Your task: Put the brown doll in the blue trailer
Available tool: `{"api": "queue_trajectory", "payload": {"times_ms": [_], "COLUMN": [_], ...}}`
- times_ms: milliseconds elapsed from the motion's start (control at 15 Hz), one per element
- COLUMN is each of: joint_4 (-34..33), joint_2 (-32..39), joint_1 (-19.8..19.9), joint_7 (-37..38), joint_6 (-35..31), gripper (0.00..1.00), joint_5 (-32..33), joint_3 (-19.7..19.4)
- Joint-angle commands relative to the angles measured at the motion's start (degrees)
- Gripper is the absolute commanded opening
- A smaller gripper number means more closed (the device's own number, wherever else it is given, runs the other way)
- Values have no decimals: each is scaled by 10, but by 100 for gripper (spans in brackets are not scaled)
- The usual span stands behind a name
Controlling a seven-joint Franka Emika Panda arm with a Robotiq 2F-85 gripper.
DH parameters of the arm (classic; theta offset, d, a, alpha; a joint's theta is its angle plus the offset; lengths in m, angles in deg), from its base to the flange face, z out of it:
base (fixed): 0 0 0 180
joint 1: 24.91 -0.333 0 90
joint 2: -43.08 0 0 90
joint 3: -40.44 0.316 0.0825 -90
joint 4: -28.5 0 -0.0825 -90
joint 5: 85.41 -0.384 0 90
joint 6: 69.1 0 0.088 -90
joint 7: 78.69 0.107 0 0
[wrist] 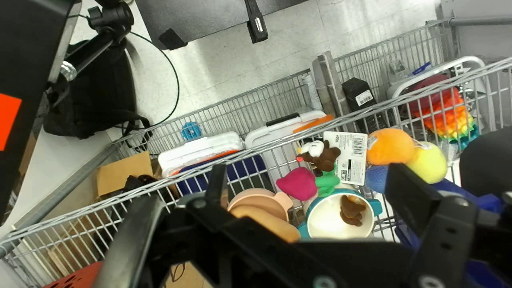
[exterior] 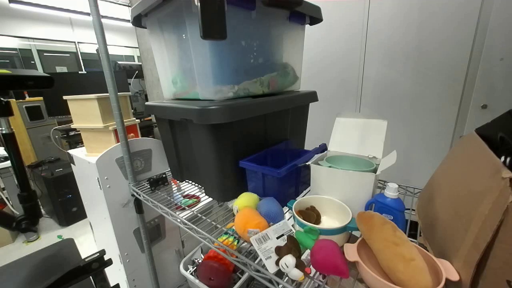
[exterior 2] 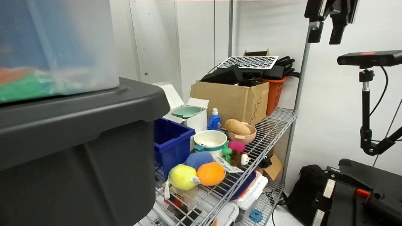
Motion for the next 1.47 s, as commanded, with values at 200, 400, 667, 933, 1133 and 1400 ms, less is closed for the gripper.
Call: {"api": "queue_trajectory", "payload": {"times_ms": [200,400,667,933,1133,1400], "joint_4": [-1,-1,-1,-1,-1,-1], "joint_2": [0,0,0,0,0,2], "joint_1": [0,0,0,0,0,0], "joint_7": [0,0,0,0,0,3], "joint_6": [1,1,1,1,1,-8], "gripper": [100,100,100,100,100,100], "joint_5": [0,0,0,0,0,0], "joint_3": [0,0,0,0,0,1]}}
